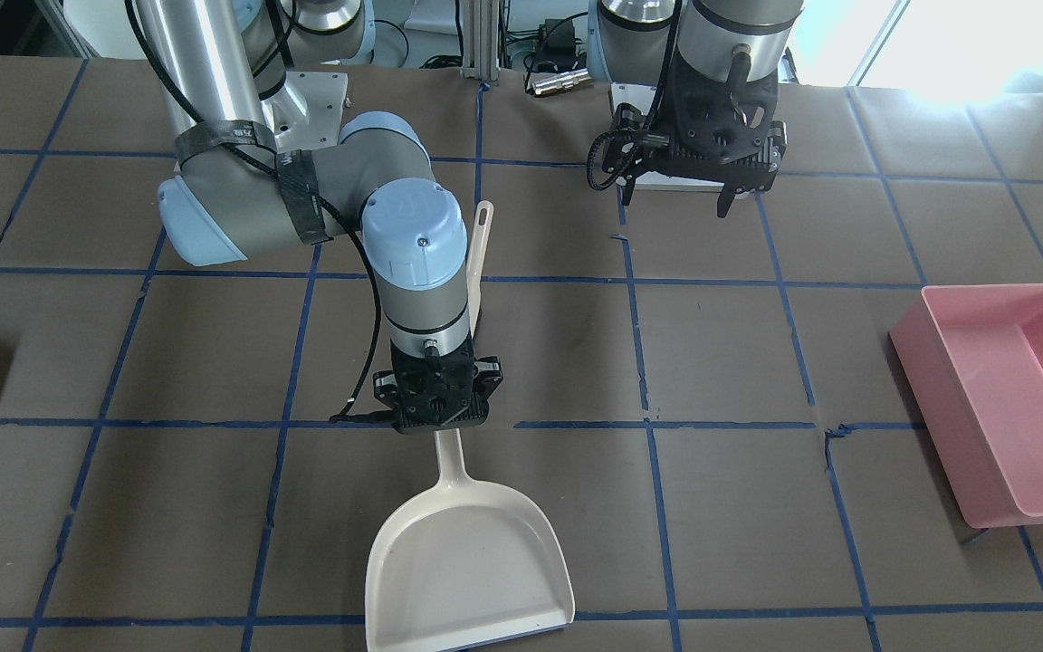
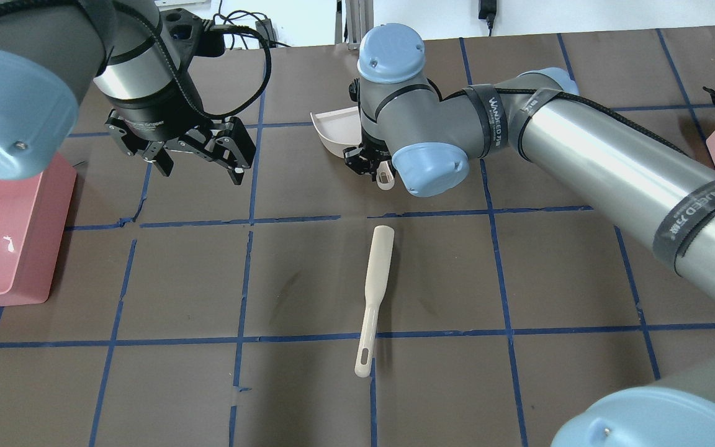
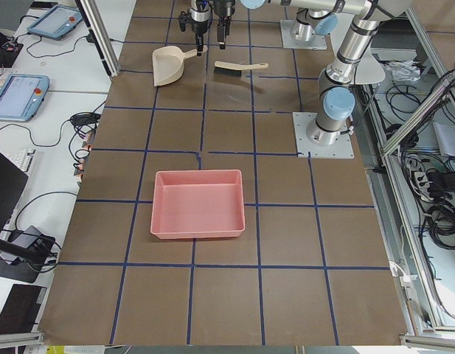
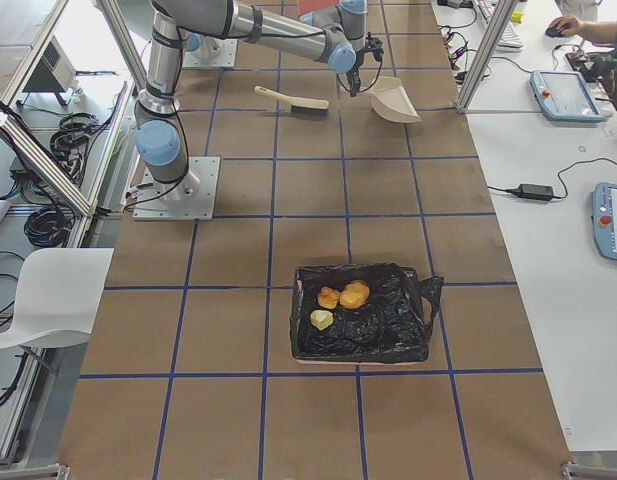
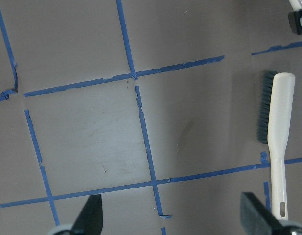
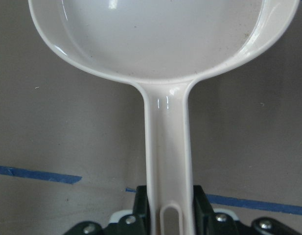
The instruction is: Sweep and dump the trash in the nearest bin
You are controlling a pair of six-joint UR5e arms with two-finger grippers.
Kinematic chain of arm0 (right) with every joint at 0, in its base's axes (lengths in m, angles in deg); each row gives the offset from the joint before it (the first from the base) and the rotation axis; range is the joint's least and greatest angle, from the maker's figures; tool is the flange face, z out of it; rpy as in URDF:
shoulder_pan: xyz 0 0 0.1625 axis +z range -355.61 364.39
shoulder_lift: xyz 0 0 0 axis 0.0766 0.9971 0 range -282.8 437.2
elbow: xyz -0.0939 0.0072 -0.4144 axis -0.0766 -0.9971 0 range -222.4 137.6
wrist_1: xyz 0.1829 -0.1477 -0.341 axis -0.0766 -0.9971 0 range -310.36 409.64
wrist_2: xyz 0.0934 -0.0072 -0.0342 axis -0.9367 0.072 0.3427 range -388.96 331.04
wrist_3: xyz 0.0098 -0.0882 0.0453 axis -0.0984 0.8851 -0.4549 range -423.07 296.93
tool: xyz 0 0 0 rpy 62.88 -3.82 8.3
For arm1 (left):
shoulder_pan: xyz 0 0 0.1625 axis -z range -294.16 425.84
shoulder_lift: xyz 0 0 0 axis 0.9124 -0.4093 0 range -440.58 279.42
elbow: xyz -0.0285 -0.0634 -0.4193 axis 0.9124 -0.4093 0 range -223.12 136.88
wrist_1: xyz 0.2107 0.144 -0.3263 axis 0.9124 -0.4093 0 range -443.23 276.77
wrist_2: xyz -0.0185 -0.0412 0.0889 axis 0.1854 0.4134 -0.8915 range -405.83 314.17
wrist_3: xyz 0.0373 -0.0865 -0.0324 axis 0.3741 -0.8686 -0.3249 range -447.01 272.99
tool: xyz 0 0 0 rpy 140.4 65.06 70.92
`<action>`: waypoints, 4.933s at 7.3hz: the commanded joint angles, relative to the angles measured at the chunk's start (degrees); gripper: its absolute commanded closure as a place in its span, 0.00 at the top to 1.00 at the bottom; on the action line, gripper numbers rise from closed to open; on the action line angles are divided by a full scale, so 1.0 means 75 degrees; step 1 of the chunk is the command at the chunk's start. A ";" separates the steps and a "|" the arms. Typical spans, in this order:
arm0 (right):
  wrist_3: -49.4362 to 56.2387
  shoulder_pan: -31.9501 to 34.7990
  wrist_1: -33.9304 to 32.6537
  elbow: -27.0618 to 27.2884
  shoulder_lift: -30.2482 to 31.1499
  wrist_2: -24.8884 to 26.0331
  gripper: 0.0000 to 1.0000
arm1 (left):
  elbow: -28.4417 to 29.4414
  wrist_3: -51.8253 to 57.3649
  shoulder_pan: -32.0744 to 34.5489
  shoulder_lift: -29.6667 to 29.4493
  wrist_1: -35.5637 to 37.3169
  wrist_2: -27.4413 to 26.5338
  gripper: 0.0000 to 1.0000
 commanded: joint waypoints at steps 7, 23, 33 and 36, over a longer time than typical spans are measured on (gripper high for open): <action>-0.0423 -0.0138 0.0082 -0.0176 -0.0006 -0.0016 0.88 | -0.0004 0.0000 -0.0005 0.0021 -0.0013 0.0009 1.00; 0.1548 -0.2564 0.4641 -0.0915 0.3076 0.0008 1.00 | -0.0004 0.0000 -0.0005 0.0021 -0.0001 0.0021 1.00; 0.1570 -0.2625 0.4606 -0.0857 0.3123 -0.0016 1.00 | -0.0004 0.0000 -0.0017 0.0010 -0.0001 0.0021 1.00; 0.1547 -0.2636 0.4606 -0.0857 0.3135 -0.0016 1.00 | -0.0004 0.0000 -0.0017 0.0010 -0.0001 0.0021 1.00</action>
